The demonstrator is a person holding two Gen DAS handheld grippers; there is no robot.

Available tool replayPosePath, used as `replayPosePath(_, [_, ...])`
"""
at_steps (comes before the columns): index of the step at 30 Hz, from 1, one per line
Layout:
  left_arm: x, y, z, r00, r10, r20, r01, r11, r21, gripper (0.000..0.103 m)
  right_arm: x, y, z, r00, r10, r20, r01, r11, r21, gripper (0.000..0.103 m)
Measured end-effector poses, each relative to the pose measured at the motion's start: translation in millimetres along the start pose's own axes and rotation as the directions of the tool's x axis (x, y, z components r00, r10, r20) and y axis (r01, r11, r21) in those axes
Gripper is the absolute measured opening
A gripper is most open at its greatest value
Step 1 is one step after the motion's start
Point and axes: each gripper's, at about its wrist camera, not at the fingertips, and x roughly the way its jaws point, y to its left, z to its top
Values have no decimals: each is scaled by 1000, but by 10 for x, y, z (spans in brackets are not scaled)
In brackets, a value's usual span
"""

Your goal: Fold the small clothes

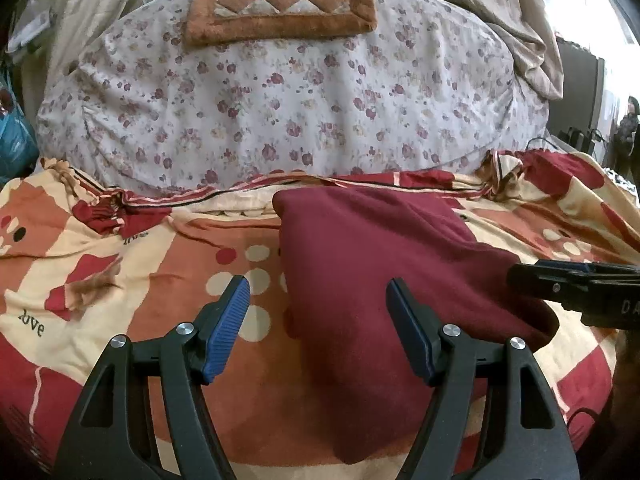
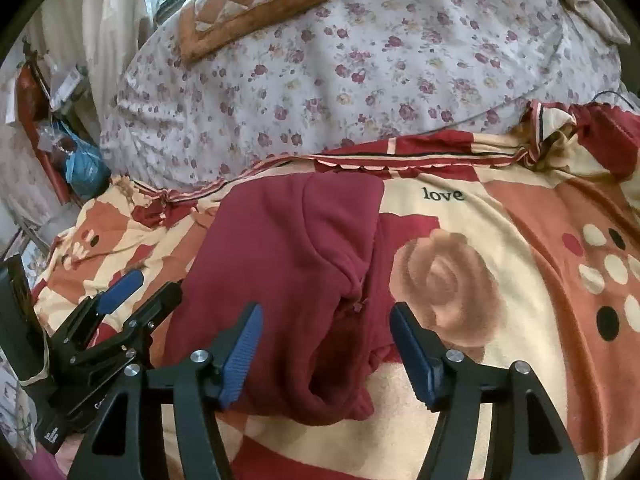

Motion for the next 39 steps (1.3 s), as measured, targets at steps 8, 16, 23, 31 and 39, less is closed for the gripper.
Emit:
replayPosePath(8, [-14,8,17,1000,-3,-2,3,1000,-4,71,20,-4,1,1000,-9,-6,9,1000,-1,64])
replayPosePath(16, [61,47,15,998,13,-54,-15,999,-29,71,59,5,-19,1000,-12,-18,12,1000,-4,65])
replayPosePath(23, [97,25,13,995,71,-69,-71,997,13,71,85,-19,-3,1000,-5,-17,5,1000,2,65])
replayPosePath(31, [126,26,33,994,64,-91,-63,998,18,71,113,53,-10,1000,-1,-26,0,1000,-15,65])
replayPosePath(39, [155,118,35,991,87,-101,-88,996,-13,71,135,95,-17,1000,-3,-26,2,1000,-20,65])
